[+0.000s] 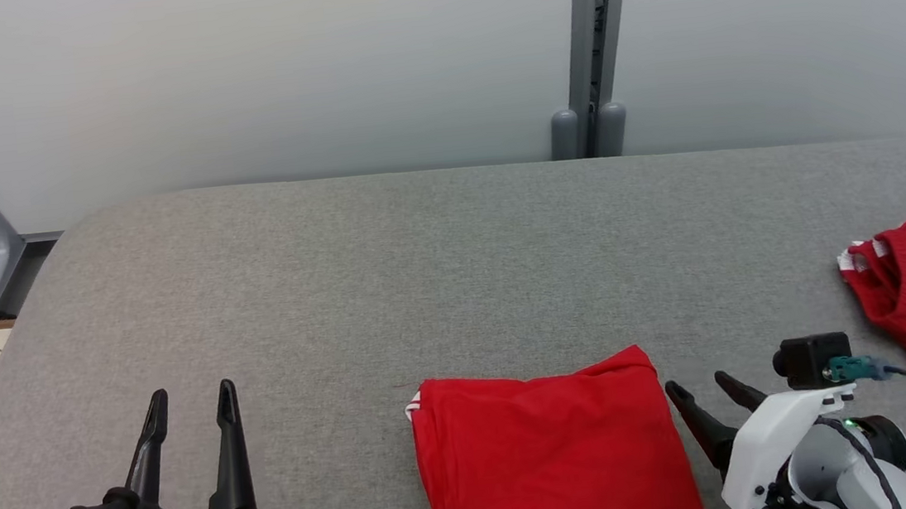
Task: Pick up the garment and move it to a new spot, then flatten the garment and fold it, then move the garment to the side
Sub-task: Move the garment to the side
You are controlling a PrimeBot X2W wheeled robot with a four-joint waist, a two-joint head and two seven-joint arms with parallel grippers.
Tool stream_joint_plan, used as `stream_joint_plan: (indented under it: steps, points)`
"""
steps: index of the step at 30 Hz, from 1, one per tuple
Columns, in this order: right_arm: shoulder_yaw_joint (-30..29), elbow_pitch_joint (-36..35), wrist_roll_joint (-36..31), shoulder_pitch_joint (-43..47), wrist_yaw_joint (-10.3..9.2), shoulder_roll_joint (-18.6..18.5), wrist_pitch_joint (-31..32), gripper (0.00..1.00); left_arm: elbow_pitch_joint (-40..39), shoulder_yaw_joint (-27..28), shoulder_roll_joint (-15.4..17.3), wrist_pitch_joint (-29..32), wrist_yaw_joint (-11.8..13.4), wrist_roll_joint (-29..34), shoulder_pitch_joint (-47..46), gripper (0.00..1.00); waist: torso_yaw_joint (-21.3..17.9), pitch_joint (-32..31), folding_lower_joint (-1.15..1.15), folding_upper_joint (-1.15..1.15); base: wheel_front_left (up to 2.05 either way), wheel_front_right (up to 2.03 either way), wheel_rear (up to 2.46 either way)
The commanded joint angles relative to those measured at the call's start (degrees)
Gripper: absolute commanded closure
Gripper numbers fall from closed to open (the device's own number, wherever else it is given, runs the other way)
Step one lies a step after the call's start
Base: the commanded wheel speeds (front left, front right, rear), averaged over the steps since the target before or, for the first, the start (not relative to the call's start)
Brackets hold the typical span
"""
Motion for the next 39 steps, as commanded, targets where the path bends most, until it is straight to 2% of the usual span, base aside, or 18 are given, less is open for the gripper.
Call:
stream_joint_plan:
  steps: [1,6,9,13,14,15,19,23,28,29,35,36,39]
  points:
    - [0.1,0.8,0.6,-1.0,0.01,-0.6,1.2,0.0,0.2,-0.1,0.2,-0.3,-0.3,-0.4,-0.8,0.0,1.3,0.0,0.0,0.0,0.0,0.0,0.0]
    - [1.0,7.2,3.4,-2.6,0.01,-0.4,11.4,0.0,0.6,-0.4,0.0,-0.3,-0.5,-0.5,-0.6,0.0,4.3,-0.1,0.0,0.0,0.0,0.0,0.0]
    - [1.1,10.4,6.0,-2.3,0.01,1.0,17.0,0.0,0.9,-0.5,0.0,-0.3,-0.5,-0.5,-0.6,0.0,5.8,-0.1,0.0,0.0,0.0,0.0,0.0]
    - [1.4,11.3,7.4,-2.7,0.01,1.2,17.9,0.0,0.8,-0.8,0.0,-0.3,-0.7,-0.3,-1.1,0.0,7.0,0.6,0.0,0.0,0.0,0.0,0.0]
    - [1.7,11.0,7.7,-2.9,0.01,1.2,17.4,0.43,0.9,-0.9,0.0,-0.3,-0.7,-0.2,-1.2,0.0,7.1,0.7,0.0,0.0,0.0,0.0,0.0]
    - [2.0,10.5,8.1,-3.1,0.01,1.2,16.9,1.0,1.0,-0.9,-0.1,-0.3,-0.8,-0.2,-1.3,0.0,7.0,0.9,0.0,0.0,0.0,0.0,0.0]
    - [2.8,8.6,7.1,-5.5,0.01,-1.0,13.3,1.0,0.7,-1.4,-0.1,-0.3,-1.0,-0.4,-1.8,0.0,5.6,2.0,0.0,0.0,0.0,0.0,0.0]
    - [4.1,7.1,5.6,-8.7,0.01,-2.7,9.6,1.0,0.3,-1.9,-0.1,-0.3,-1.2,-0.7,-2.6,0.0,2.7,3.3,0.0,0.0,0.0,0.0,0.0]
    - [6.2,5.9,4.5,-13.4,0.01,-5.3,7.5,1.0,-0.1,-3.3,-0.1,-0.3,-1.4,-1.2,-3.9,0.0,-2.5,4.7,0.0,0.0,0.0,0.0,0.0]
    - [7.2,5.4,4.1,-15.2,0.01,-6.4,7.1,1.0,-0.2,-3.9,-0.1,-0.3,-1.4,-1.2,-4.5,0.0,-4.9,5.4,0.0,0.0,0.0,0.0,0.0]
    - [10.3,4.2,3.9,-22.3,0.01,-9.3,7.8,1.0,-0.5,-4.8,-0.1,-0.3,-1.8,-0.4,-6.4,0.0,-12.7,8.2,0.0,0.0,0.0,0.0,0.0]
    - [10.3,4.2,3.9,-22.3,0.01,-9.3,7.8,1.0,-0.5,-4.8,-0.1,-0.3,-1.8,-0.4,-6.4,0.0,-12.7,8.2,0.0,0.0,0.0,0.0,0.0]
    - [11.1,4.6,3.8,-26.0,0.01,-10.5,6.9,1.0,-0.2,-5.4,-0.1,-0.3,-2.0,-0.1,-7.5,0.0,-16.0,9.9,0.0,0.0,0.0,0.0,0.0]
